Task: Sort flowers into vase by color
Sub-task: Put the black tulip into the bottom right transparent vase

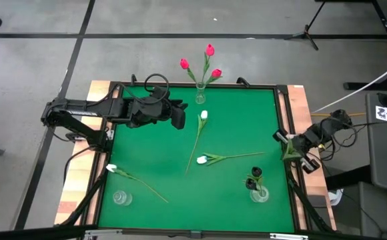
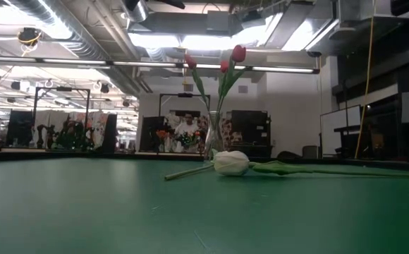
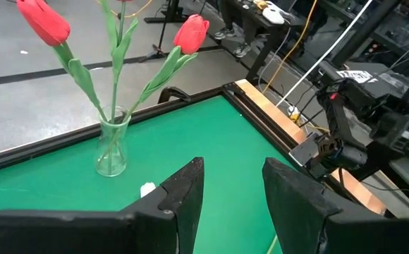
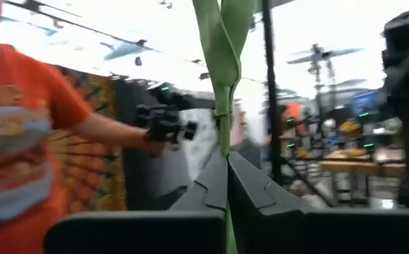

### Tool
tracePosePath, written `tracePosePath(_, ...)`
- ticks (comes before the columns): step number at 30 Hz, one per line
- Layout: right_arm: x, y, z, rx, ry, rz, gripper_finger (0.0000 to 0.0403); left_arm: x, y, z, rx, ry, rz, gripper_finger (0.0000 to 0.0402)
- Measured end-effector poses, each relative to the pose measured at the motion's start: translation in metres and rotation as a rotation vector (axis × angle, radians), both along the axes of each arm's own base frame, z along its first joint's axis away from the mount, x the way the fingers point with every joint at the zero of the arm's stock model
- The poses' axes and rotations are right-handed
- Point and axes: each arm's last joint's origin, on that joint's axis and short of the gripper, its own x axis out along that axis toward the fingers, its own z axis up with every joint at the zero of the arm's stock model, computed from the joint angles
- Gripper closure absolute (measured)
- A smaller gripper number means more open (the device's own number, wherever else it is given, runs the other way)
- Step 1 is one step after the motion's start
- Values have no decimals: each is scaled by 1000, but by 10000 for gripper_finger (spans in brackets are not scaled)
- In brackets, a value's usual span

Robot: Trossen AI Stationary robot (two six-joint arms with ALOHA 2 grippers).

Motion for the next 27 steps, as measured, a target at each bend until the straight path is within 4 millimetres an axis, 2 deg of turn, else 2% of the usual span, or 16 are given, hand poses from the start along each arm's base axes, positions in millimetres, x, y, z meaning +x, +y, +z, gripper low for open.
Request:
tracePosePath(9,-2,25,-3,-58,38,4,403,0,0,0,17,14,-8,258)
tracePosePath(13,-4,38,3,-80,-57,-52,403,0,0,0,17,14,-8,258)
tracePosePath(15,-7,41,-1,-67,-116,-101,403,0,0,0,17,15,-8,258)
tracePosePath(20,-14,33,-21,80,-123,-230,403,0,0,0,17,16,-9,258)
tracePosePath(27,-21,19,3,51,-259,-278,403,0,1,0,47,30,3,258)
